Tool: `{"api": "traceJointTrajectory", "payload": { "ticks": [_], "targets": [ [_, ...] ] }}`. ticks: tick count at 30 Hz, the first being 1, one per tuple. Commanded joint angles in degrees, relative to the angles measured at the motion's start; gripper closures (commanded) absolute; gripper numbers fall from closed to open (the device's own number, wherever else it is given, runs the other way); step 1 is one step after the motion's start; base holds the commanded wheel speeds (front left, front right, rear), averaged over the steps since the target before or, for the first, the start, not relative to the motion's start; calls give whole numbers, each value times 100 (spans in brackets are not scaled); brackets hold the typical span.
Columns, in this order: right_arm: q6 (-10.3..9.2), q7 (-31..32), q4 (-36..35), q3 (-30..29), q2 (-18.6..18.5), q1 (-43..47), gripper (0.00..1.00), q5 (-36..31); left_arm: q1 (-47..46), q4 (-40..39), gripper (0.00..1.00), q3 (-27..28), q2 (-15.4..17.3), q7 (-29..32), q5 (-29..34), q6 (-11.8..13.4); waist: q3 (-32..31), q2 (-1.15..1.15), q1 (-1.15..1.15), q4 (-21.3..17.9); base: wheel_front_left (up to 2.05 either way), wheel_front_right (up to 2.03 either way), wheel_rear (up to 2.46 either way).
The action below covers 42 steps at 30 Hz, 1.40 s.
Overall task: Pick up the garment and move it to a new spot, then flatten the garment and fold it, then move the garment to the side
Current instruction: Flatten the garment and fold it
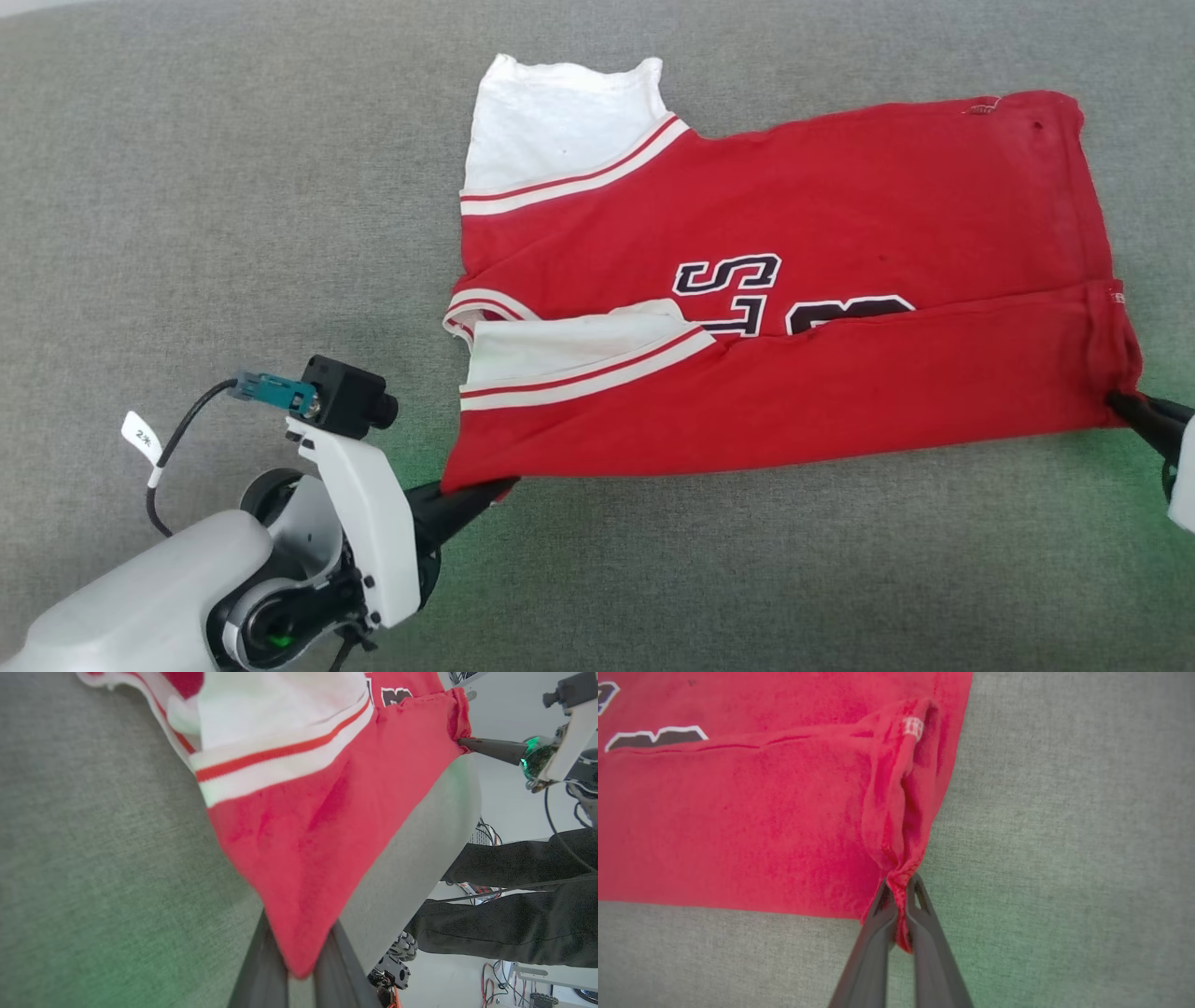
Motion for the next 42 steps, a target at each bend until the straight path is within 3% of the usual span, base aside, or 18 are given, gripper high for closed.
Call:
{"api": "traceJointTrajectory", "payload": {
  "ticks": [1,2,3,4,6,13,19,24,35,42],
  "targets": [
    [-2,-58,-55,-47,83,58,64,-86,70,51,100,46,-19,-73,-15,55,-12,0,0,-22,0,0,0],
    [-2,-129,-79,-105,116,47,56,-139,63,78,96,79,-32,-118,-13,72,-19,0,0,-38,0,0,0],
    [-2,-230,-96,-173,168,40,0,-196,69,101,65,103,-52,-160,-28,82,-27,0,0,-52,0,0,0],
    [-2,-313,-101,-211,218,30,0,-237,84,117,56,117,-53,-203,-36,81,-38,0,0,-74,0,0,0],
    [-1,-487,-207,-262,314,57,0,-309,113,132,0,198,-21,-351,-18,102,-63,0,0,-119,0,0,0],
    [-1,-2036,-767,-392,744,86,0,-816,278,251,0,631,201,-1290,124,306,-208,0,0,-406,0,0,0],
    [-1,-3352,-856,-353,1416,89,0,-1297,149,634,0,909,261,-1997,473,593,-256,0,0,-784,0,0,0],
    [-1,-4183,-915,-73,1742,59,0,-1578,-318,1138,0,1098,237,-2109,661,502,-188,0,0,-1173,0,0,0],
    [-1,-4662,-726,259,2131,-108,0,-1547,-1857,2558,0,1063,169,-1013,1002,157,134,0,0,-2027,0,0,0],
    [-1,-4763,-504,418,2235,-152,0,-1414,-2887,3973,0,649,232,499,1391,-17,456,0,0,-2476,0,0,0]
  ]
}}
